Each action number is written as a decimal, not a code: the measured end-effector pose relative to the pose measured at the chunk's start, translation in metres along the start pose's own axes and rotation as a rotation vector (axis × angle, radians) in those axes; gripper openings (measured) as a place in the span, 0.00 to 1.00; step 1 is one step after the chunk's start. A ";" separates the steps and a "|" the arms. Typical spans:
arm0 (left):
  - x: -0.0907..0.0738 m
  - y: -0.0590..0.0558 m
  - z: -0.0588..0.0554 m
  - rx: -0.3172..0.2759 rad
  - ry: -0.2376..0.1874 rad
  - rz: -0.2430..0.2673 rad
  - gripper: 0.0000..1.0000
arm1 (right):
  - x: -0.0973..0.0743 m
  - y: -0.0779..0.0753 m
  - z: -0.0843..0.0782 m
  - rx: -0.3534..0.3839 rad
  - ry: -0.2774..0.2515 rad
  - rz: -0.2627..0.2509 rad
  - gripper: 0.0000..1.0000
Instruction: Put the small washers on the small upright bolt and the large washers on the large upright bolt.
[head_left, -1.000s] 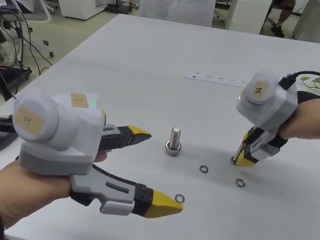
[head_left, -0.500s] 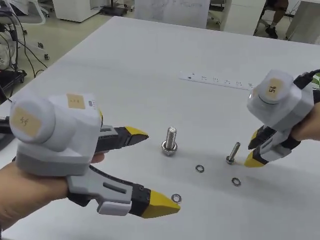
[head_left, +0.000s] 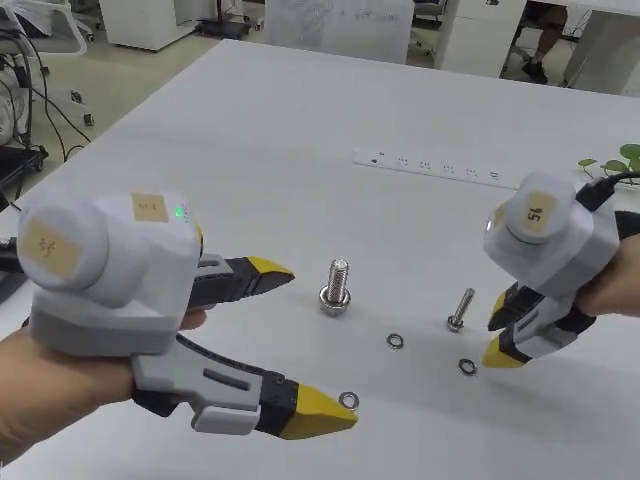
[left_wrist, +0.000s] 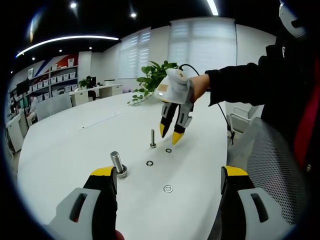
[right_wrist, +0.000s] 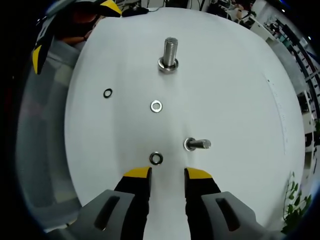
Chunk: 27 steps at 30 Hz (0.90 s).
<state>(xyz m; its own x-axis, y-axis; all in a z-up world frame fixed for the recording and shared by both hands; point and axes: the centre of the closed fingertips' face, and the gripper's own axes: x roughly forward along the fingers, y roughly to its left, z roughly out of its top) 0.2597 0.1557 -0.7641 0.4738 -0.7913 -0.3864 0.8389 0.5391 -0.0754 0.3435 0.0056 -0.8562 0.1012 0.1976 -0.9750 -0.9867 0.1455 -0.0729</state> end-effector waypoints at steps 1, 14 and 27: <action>0.000 0.000 0.000 0.000 -0.001 0.000 0.85 | 0.001 0.002 0.000 -0.003 0.001 0.003 0.27; -0.001 -0.001 -0.001 0.000 -0.002 0.000 0.85 | 0.022 0.013 0.002 -0.028 0.014 0.042 0.24; 0.000 0.000 -0.001 -0.002 -0.002 0.001 0.85 | 0.024 0.011 0.004 -0.026 0.022 0.066 0.21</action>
<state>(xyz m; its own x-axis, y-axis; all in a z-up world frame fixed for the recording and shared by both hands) 0.2591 0.1560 -0.7646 0.4756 -0.7911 -0.3845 0.8376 0.5408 -0.0766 0.3351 0.0155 -0.8800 0.0330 0.1843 -0.9823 -0.9941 0.1073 -0.0133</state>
